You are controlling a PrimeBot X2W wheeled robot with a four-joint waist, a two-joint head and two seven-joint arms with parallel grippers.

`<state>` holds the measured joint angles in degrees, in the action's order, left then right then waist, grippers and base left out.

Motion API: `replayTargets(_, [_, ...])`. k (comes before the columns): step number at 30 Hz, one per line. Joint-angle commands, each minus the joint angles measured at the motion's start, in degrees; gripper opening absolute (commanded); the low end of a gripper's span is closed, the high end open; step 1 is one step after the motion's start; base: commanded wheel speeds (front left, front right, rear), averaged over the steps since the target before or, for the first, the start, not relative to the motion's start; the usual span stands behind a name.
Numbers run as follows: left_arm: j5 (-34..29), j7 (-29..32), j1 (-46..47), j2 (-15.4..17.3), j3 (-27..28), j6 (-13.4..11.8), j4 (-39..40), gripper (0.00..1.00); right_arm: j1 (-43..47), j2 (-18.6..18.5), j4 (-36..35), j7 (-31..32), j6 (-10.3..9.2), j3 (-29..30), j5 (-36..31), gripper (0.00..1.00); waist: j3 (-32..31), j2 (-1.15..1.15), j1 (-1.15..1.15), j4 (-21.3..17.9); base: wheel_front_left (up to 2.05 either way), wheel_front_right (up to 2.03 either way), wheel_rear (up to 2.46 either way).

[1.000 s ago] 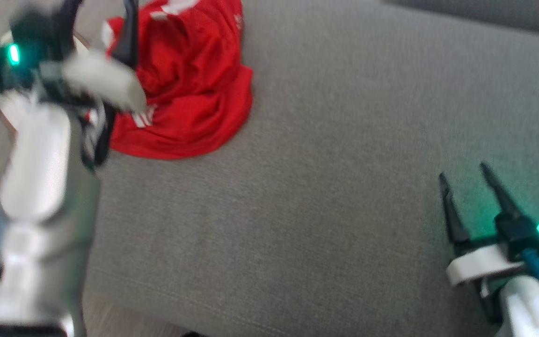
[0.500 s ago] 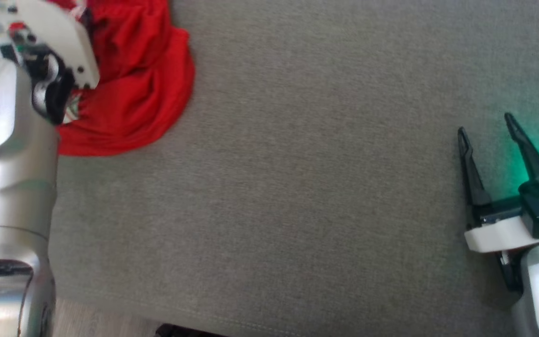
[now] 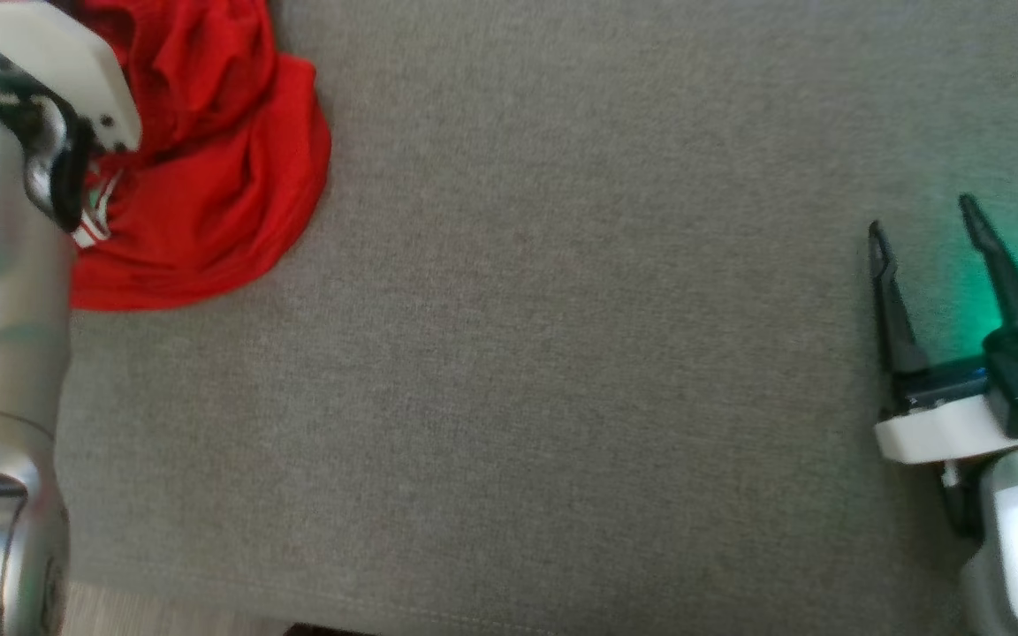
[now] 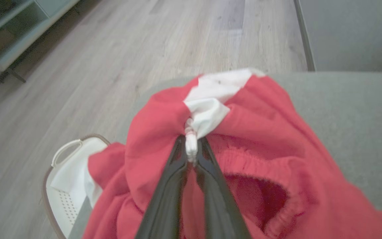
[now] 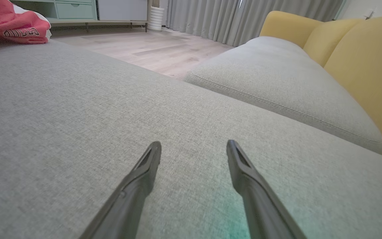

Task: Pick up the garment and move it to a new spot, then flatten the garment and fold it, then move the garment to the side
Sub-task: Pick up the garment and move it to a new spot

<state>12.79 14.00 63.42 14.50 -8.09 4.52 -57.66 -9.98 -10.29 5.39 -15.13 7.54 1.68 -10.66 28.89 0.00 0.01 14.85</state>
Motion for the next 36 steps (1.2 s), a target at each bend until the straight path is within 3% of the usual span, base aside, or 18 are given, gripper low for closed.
replayTargets(1, [-0.57,-2.57,3.34,4.08,0.32,0.12,1.73,0.00,1.46,0.78,0.72,0.13,-0.05,-1.42,0.14,1.00,-3.11,0.00,-0.01,-1.12,0.00,0.00,0.00])
replayTargets(9, [-3.38,-8.43,5.48,6.04,-5.05,2.25,5.50,0.00,3.64,4.56,3.32,0.13,-0.05,-2.94,0.92,1.00,-14.19,0.00,-0.01,-4.37,0.00,0.00,0.00])
replayTargets(16, [-1.90,-7.77,5.65,5.95,-10.48,2.91,11.88,0.00,5.57,6.59,4.17,0.13,-0.05,-3.51,1.55,1.00,-21.16,0.00,-0.01,-9.06,0.00,0.00,0.00])
replayTargets(27, [12.66,-0.62,3.09,7.10,-22.74,2.95,29.32,0.00,7.47,7.39,5.02,0.13,-0.05,-5.42,5.29,1.00,-28.06,0.00,-0.01,-22.87,0.00,0.00,0.00])
replayTargets(28, [15.63,0.28,2.00,6.52,-23.91,2.96,31.87,0.00,7.40,7.39,4.97,0.13,-0.05,-5.90,5.89,1.00,-28.07,0.00,-0.01,-25.55,0.00,0.00,0.00])
replayTargets(33, [20.98,-0.65,-4.36,5.04,-26.96,2.96,37.44,0.00,7.06,7.40,4.86,0.13,-0.05,-7.02,7.45,1.00,-27.28,0.00,-0.01,-31.71,0.00,0.00,0.00])
replayTargets(36, [23.79,-1.55,-10.71,5.34,-32.63,2.96,39.90,0.00,6.77,7.40,4.51,0.13,-0.05,-7.84,8.65,1.00,-25.97,0.00,-0.01,-34.40,0.00,0.00,0.00])
